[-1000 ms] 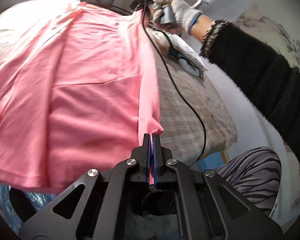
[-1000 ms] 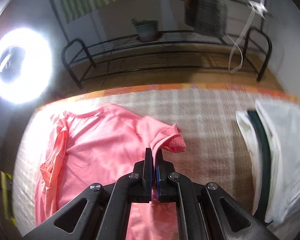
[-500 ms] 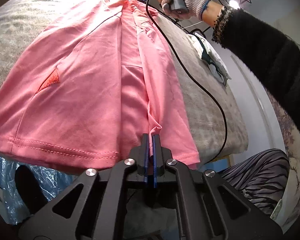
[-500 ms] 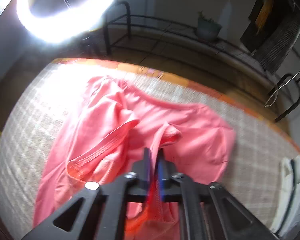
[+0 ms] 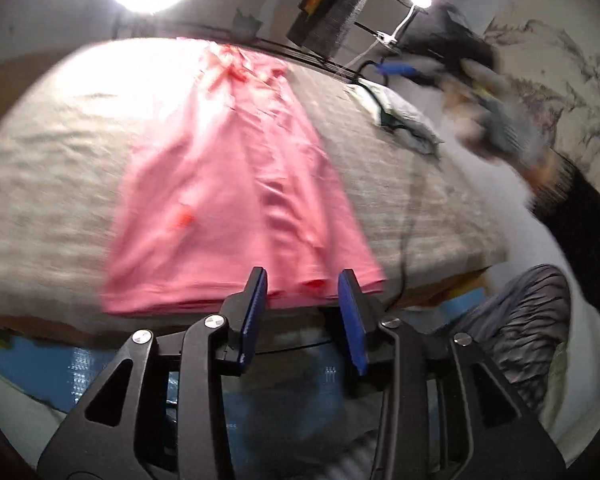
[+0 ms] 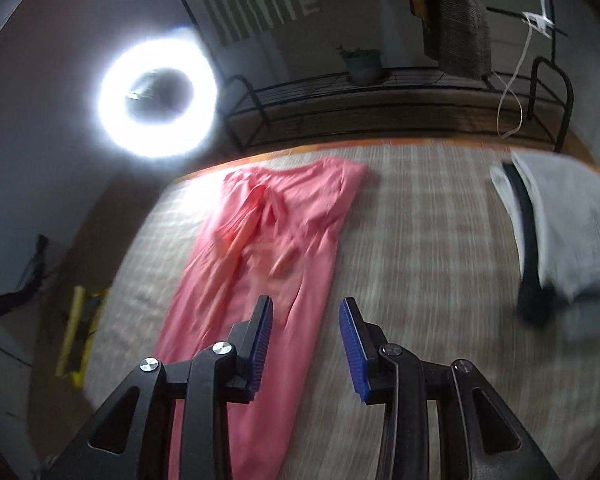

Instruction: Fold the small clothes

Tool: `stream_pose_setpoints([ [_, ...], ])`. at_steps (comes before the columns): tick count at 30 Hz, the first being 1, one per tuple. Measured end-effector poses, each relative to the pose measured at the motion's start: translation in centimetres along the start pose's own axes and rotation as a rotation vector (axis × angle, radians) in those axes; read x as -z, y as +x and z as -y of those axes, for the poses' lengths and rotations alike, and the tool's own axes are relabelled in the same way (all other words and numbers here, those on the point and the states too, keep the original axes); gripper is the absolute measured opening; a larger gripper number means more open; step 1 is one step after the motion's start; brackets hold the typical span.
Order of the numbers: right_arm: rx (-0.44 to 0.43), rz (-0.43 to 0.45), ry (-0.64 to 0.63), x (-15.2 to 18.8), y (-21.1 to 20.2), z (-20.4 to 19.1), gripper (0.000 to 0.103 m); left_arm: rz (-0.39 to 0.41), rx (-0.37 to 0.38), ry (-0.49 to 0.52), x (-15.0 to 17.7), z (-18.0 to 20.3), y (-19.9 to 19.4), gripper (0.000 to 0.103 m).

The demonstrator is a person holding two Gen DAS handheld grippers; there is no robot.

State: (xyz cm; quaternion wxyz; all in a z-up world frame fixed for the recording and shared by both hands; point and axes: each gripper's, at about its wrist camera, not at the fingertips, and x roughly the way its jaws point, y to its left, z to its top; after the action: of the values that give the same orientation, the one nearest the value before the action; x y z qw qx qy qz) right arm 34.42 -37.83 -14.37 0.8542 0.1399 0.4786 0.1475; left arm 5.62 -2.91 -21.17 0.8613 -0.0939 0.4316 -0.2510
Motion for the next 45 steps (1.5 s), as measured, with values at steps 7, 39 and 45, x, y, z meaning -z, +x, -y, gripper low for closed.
stream_pose_setpoints([
  [7, -0.088, -0.081, 0.025, 14.2, -4.8, -1.3, 0.036, -0.033, -0.133, -0.089, -1.4, -6.5, -1.1, 0.041],
  [39, -0.135, -0.163, -0.460, 27.9, 0.4, -15.5, 0.036, -0.118, -0.232, -0.172, -1.3, -10.9, 3.2, 0.041],
  [45, -0.024, -0.085, -0.300, 26.4, -2.4, -11.0, 0.038, -0.153, -0.255, -0.149, -0.8, -10.7, 4.0, 0.041],
])
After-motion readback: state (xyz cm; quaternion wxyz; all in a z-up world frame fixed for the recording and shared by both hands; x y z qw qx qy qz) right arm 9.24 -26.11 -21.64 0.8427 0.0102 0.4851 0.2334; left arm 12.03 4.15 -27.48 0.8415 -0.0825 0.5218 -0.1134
